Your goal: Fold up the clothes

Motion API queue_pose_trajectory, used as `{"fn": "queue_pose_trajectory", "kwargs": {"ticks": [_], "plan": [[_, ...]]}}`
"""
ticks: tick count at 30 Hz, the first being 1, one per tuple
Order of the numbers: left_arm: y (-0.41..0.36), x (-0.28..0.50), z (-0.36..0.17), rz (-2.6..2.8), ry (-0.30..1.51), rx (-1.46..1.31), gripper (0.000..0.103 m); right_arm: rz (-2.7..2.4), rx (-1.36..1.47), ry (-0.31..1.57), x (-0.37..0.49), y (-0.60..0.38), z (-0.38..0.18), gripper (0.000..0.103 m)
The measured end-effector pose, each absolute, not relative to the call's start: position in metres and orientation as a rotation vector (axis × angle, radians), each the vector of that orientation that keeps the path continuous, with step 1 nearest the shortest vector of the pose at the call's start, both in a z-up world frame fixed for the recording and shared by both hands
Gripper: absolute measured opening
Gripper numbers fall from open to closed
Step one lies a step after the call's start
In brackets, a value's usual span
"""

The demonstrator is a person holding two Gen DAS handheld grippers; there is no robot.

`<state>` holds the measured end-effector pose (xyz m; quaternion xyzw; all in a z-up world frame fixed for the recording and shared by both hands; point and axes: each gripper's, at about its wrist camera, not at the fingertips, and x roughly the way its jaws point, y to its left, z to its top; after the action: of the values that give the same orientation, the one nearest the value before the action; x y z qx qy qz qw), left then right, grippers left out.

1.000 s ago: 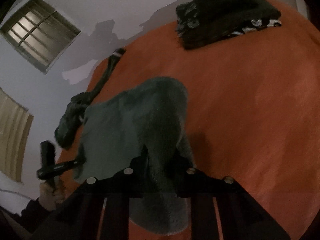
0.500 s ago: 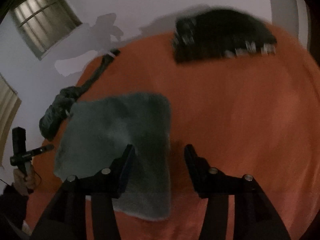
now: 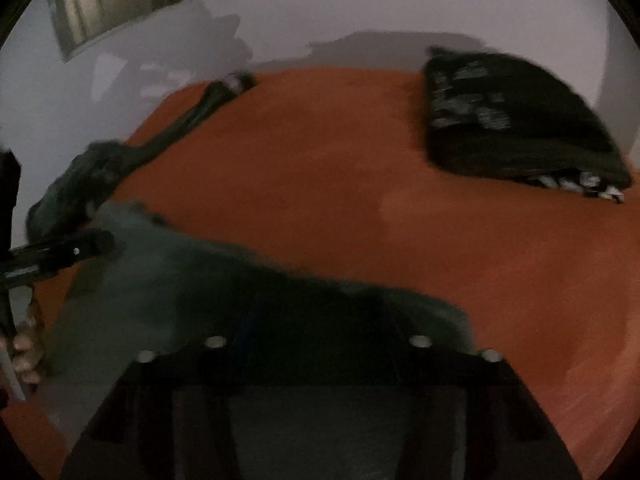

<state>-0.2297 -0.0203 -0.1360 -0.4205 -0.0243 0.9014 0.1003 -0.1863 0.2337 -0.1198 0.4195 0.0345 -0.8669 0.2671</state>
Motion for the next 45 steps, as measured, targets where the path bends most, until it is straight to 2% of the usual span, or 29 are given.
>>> {"fn": "queue_pose_trajectory", "kwargs": {"ticks": [2,3,5,7,9,14,15,20,21,22,24,27,31,34,38,40,42,45], "plan": [[-0.044,-0.236,-0.147,2.745,-0.179,-1.228,0.078,-2.418,1.116,0.044,-0.198,0.259,-0.129,0.040],[-0.061,-0.240,-0.155,2.749,-0.291,-1.246,0.078,-2.437,1.150,0.002,-0.206,0.273,-0.137,0.040],[-0.084,-0.243,-0.164,2.681,-0.477,-1.304,0.079,-2.407,1.245,-0.155,-0.221,0.297,-0.150,0.042],[-0.087,-0.241,-0.158,2.650,-0.532,-1.321,0.079,-2.392,1.269,-0.272,-0.222,0.312,-0.145,0.042],[-0.081,-0.231,-0.145,2.629,-0.501,-1.292,0.079,-2.406,1.242,-0.332,-0.216,0.322,-0.131,0.042],[-0.034,-0.198,-0.115,2.526,-0.302,-1.250,0.080,-2.410,1.106,-0.218,-0.166,0.297,-0.085,0.043],[-0.021,-0.192,-0.114,2.486,-0.257,-1.254,0.080,-2.395,1.094,-0.184,-0.156,0.288,-0.082,0.048],[0.038,-0.164,-0.140,2.417,0.130,-1.269,0.080,-2.275,1.128,-0.011,-0.133,0.228,-0.093,0.050],[0.037,-0.161,-0.145,2.420,0.148,-1.262,0.080,-2.265,1.161,0.018,-0.136,0.220,-0.103,0.050],[0.033,-0.159,-0.149,2.417,0.136,-1.250,0.080,-2.258,1.193,0.035,-0.139,0.217,-0.113,0.050],[0.016,-0.157,-0.149,2.380,0.023,-1.265,0.080,-2.246,1.195,0.034,-0.139,0.218,-0.117,0.037],[0.002,-0.136,-0.128,2.341,-0.076,-1.225,0.080,-2.230,1.149,0.003,-0.132,0.225,-0.108,0.027],[0.013,-0.092,-0.106,2.187,-0.087,-1.142,0.080,-2.206,1.087,-0.037,-0.123,0.234,-0.097,0.026],[0.029,-0.065,-0.105,2.119,0.007,-1.102,0.080,-2.132,1.008,-0.038,-0.098,0.225,-0.078,0.029],[0.021,-0.062,-0.140,2.111,0.024,-1.246,0.080,-2.109,1.102,0.129,-0.080,0.199,-0.100,0.030],[0.003,-0.061,-0.156,2.099,-0.025,-1.326,0.079,-2.142,1.195,0.126,-0.091,0.210,-0.118,0.029],[-0.022,-0.056,-0.154,2.112,-0.075,-1.336,0.079,-2.166,1.232,0.044,-0.105,0.235,-0.122,0.017],[-0.057,-0.045,-0.140,2.159,-0.122,-1.330,0.079,-2.243,1.246,0.091,-0.123,0.258,-0.119,0.015]]}}
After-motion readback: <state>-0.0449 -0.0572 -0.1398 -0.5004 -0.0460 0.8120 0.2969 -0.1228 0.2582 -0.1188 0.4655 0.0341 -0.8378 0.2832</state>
